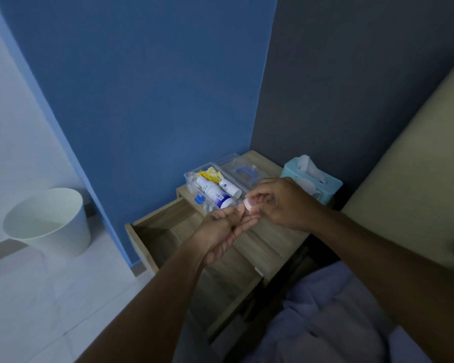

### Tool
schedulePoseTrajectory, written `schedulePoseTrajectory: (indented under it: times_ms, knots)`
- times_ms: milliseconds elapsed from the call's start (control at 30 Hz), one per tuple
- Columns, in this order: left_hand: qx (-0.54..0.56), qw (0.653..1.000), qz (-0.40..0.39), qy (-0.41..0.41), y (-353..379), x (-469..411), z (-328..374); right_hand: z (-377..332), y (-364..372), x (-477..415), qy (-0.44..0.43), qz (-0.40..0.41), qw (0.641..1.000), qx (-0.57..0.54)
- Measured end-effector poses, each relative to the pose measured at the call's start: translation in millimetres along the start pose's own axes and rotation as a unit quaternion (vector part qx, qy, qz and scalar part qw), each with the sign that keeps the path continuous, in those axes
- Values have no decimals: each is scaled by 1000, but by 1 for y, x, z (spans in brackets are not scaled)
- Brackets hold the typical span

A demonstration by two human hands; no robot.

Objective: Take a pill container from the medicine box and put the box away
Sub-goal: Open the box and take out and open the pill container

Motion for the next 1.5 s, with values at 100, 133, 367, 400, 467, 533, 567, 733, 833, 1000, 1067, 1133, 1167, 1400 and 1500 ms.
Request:
schedulePoseTrajectory:
  times_ms: [100,133,367,400,467,533,567,733,833,1000,1067,1133,1167,1400,1500]
  knots:
    - [6,1000,-1,-10,0,3,-7,-2,1,4,-28,-26,999,25]
    - [7,1000,-4,-13,0,5,-10,-2,3,6,-32,-42,998,30]
    - [67,998,11,4,-4,1,-12,12,5,5,107,-51,986,-117]
    - [71,997,9,3,-4,0,-12,11,3,3,108,-22,992,-62]
    - [68,998,2,0,-4,0,-12,6,-1,0,83,21,996,11]
    - [59,998,-4,-5,-4,0,-12,6,-1,-3,69,20,997,14]
    - [59,998,-4,-7,-5,0,-12,8,1,-3,80,-3,997,-12]
    - [63,998,4,-12,-7,-1,-16,12,11,-2,131,-100,984,-73]
    - [62,998,-4,-25,-3,0,-17,10,7,-3,137,-63,986,75]
    - [78,996,20,-34,-3,-3,-24,8,9,0,99,-103,986,82]
    - [85,995,27,-34,-3,-4,-26,8,10,1,85,-114,988,57]
    - [94,994,33,-38,-4,-6,-28,11,7,1,84,-86,993,18]
    - [97,994,35,-39,-4,-7,-29,14,3,0,93,-53,994,-8]
    - [74,996,-7,-52,-11,-15,-33,67,-9,15,208,147,945,-204]
    - [64,996,-7,-68,-17,-28,-37,97,11,33,247,173,924,-236]
Point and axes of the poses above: each hand's wrist, its own x-axis away from the middle knuckle, its own y-axis out of the palm, z = x × y, the point moved 6 cm from there along -x, towards the middle knuckle
